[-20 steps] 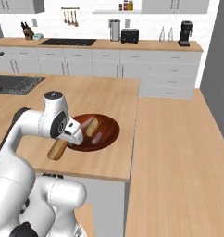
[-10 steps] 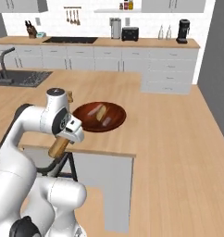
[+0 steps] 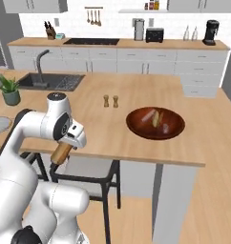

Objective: Place one bun and one sausage from the bowl on each plate.

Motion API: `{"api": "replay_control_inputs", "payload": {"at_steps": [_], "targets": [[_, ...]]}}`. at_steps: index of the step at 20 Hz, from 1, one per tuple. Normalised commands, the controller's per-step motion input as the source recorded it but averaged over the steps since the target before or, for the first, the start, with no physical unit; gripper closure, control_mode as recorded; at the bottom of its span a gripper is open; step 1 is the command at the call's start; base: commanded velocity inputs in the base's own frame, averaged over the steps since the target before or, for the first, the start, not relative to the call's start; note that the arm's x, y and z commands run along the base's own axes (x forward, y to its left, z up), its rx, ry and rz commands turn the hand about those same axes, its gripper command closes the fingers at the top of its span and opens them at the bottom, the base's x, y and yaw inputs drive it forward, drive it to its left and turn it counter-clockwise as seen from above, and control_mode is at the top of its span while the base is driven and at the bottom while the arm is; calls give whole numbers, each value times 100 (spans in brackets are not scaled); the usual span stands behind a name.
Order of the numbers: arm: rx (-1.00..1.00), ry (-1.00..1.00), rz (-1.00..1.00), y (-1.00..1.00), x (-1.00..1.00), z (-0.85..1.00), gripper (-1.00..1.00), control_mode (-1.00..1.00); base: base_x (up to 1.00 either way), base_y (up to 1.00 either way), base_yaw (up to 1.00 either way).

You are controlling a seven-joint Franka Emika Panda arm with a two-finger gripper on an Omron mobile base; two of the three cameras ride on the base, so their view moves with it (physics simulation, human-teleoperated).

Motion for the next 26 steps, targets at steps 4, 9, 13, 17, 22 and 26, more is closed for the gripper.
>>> {"api": "replay_control_inputs", "payload": {"at_steps": [4,9,13,17,22,26], "targets": [[0,0,0,0,0,0,100,100,1,100,0],[0,0,0,0,0,0,100,100,11,100,0],[0,0,0,0,0,0,100,100,39,100,0],[0,0,0,0,0,0,100,100,42,100,0],[0,0,0,0,0,0,100,100,49,84,0],[0,1,8,-4,62,0,100,-100,12,0,0]]}}
